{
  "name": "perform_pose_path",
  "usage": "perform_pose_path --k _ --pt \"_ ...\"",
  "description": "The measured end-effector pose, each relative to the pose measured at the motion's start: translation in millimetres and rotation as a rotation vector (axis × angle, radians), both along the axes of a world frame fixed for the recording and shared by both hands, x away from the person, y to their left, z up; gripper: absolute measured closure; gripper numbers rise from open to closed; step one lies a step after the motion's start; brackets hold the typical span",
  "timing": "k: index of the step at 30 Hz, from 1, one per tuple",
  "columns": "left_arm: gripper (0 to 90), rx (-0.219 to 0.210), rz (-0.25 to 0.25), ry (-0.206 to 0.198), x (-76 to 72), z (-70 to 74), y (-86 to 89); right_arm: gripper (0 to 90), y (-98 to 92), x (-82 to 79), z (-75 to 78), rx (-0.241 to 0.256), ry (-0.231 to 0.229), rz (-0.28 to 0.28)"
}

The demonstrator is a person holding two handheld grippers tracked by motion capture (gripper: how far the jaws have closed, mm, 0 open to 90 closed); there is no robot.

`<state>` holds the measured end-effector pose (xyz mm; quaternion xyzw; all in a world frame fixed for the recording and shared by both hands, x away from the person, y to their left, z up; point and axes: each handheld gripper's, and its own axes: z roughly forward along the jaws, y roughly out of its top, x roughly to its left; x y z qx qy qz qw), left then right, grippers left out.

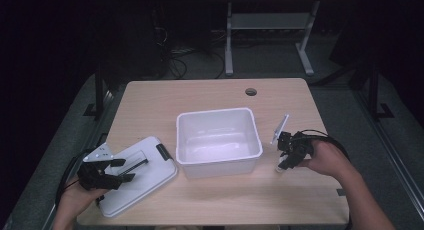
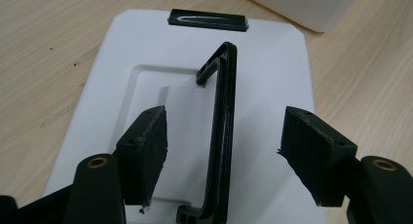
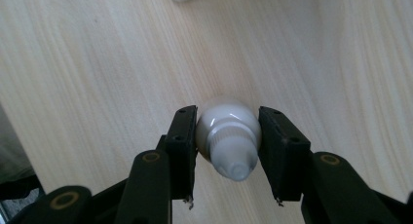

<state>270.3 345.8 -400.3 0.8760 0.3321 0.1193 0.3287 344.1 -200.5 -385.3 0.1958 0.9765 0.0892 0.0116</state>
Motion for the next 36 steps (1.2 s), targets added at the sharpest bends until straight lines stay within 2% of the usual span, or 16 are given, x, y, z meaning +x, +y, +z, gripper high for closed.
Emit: perform_pose_path --k 15,36 --pt "32.9 0.009 -0.001 0.008 1.0 -2.4 -2.4 59.4 5.4 -7.3 32.0 -0.008 -0.026 0.036" --pt "32.3 0.014 -0.005 0.006 1.0 -2.1 -3.0 59.4 14.8 -14.8 85.9 -0.030 -0.075 0.063"
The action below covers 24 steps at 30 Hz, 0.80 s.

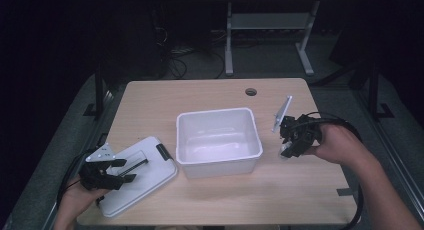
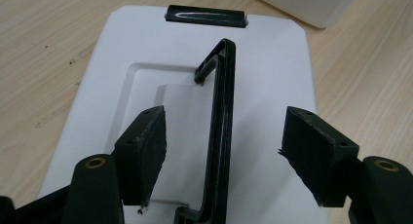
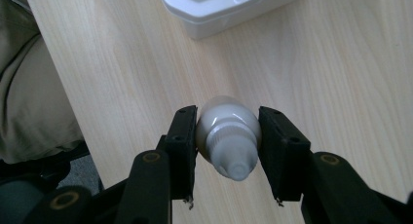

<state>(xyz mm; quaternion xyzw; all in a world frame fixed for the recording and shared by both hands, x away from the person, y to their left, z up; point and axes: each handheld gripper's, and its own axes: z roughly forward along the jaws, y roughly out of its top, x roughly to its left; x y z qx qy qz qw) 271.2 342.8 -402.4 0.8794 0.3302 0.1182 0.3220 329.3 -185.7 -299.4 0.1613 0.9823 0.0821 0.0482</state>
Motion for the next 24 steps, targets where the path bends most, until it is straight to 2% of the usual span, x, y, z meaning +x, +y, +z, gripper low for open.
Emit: perform_pose_path --k 15,24 --pt "32.1 -0.007 0.001 -0.001 -0.2 0.0 2.0 59.4 22.3 -0.2 44.4 -0.020 -0.040 0.037" --pt "32.0 -0.012 0.006 -0.005 -0.7 0.8 4.4 59.4 39.5 1.1 57.3 -0.028 -0.045 0.063"
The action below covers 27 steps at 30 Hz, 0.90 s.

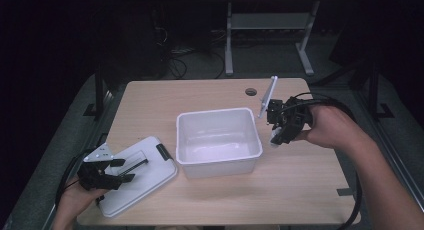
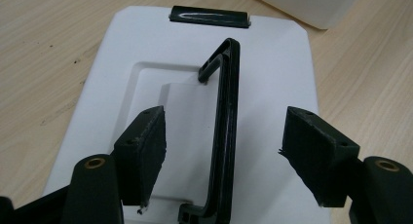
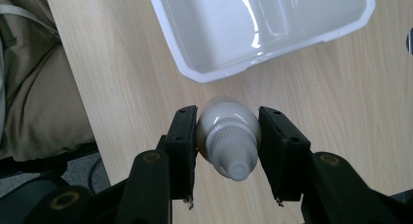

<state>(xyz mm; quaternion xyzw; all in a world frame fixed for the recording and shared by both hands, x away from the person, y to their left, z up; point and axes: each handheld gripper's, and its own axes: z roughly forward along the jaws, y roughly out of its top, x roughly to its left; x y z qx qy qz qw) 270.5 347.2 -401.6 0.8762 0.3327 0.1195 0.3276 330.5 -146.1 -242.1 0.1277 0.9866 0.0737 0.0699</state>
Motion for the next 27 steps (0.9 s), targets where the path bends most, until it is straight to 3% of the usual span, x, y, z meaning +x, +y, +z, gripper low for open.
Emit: perform_pose_path --k 13,27 --pt "31.7 -0.002 0.006 -0.006 -1.0 0.4 0.4 59.4 31.5 8.0 2.9 0.002 0.004 0.046" --pt "31.2 0.000 0.004 -0.003 -1.2 -0.5 -1.3 59.4 60.8 20.9 -14.7 -0.005 0.026 0.085"
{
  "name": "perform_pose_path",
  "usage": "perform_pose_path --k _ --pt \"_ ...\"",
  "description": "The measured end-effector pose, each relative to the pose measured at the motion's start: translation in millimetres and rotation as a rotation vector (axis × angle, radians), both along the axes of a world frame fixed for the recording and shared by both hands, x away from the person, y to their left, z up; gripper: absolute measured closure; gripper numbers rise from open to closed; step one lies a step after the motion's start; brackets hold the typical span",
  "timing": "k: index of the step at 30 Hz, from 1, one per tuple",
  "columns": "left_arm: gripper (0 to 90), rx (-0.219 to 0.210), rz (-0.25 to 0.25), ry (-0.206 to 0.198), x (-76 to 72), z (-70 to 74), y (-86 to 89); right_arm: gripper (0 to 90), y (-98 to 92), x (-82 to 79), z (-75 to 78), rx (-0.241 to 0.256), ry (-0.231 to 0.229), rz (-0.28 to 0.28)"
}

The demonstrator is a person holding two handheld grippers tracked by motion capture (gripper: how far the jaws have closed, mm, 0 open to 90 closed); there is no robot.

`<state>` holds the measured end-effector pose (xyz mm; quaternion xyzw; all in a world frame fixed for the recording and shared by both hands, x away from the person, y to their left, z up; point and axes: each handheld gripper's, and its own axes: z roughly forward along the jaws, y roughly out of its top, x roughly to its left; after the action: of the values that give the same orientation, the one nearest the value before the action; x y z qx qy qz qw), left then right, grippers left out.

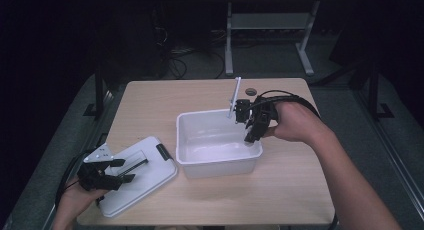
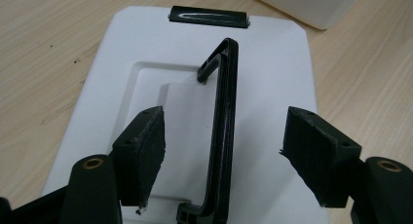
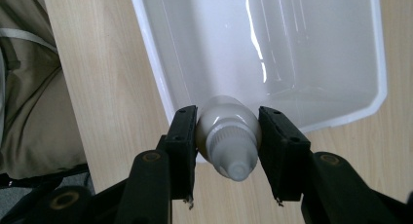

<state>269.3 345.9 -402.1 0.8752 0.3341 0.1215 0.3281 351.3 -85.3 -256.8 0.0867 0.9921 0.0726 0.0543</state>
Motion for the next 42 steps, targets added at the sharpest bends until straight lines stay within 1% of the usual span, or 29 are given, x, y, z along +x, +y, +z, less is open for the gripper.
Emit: perform_pose_path --k 3,7,8,9,14,15,16,21,22,23,24,27,28,32,34,37,42 --pt "31.2 -0.005 0.004 0.001 -0.6 0.0 0.7 59.4 1.4 2.9 -4.1 0.012 0.013 -0.004" --pt "31.2 -0.006 0.005 0.003 -0.3 -0.8 0.4 59.4 2.2 5.4 -9.4 0.015 0.020 -0.004" --pt "31.1 -0.003 0.002 0.003 -0.2 -0.8 0.3 59.4 3.2 6.4 -12.8 0.009 0.022 -0.003" --pt "31.1 -0.003 0.001 0.003 -0.1 -0.8 -0.1 59.4 3.2 6.4 -12.8 0.009 0.022 -0.003" --pt "31.0 0.000 -0.004 0.008 0.3 -1.3 -1.5 59.4 4.7 10.2 -23.7 0.021 0.040 -0.007" --pt "31.0 0.000 -0.004 0.008 0.3 -1.3 -1.5 59.4 4.7 10.2 -23.7 0.021 0.040 -0.007" --pt "31.0 0.002 -0.004 0.008 0.3 -1.7 -2.0 59.4 5.3 11.5 -27.7 0.019 0.042 -0.006" --pt "31.0 0.002 -0.004 0.009 0.3 -2.0 -1.9 59.4 6.1 13.1 -34.6 0.022 0.052 -0.009" --pt "30.9 0.000 -0.003 0.009 0.1 -2.0 -1.7 59.4 5.9 14.2 -38.1 0.023 0.058 -0.008" --pt "30.9 0.000 -0.003 0.009 0.1 -2.0 -1.7 59.4 5.9 14.2 -38.1 0.023 0.058 -0.008" --pt "30.9 -0.001 -0.004 0.010 -0.1 -1.8 -1.1 59.4 5.6 15.4 -40.8 0.012 0.054 -0.009" --pt "30.9 0.004 -0.006 0.008 0.1 -1.4 -0.2 59.4 5.0 16.2 -41.9 0.018 0.060 -0.015" --pt "30.9 0.002 -0.006 0.008 0.0 -1.3 -0.1 59.4 4.1 17.9 -45.0 0.027 0.063 -0.020" --pt "30.7 0.000 -0.005 0.007 -0.2 -1.1 0.3 59.4 3.8 19.8 -52.9 0.027 0.073 -0.024" --pt "30.7 0.000 -0.004 0.004 -0.2 -1.1 0.6 59.4 4.5 20.5 -56.8 0.016 0.070 -0.022" --pt "30.8 -0.001 -0.008 0.005 -0.5 -0.8 0.9 59.4 4.8 21.4 -61.6 0.021 0.080 -0.025" --pt "30.8 -0.004 -0.005 0.004 -1.0 -0.4 1.6 59.4 3.1 23.6 -68.6 0.022 0.081 -0.031"
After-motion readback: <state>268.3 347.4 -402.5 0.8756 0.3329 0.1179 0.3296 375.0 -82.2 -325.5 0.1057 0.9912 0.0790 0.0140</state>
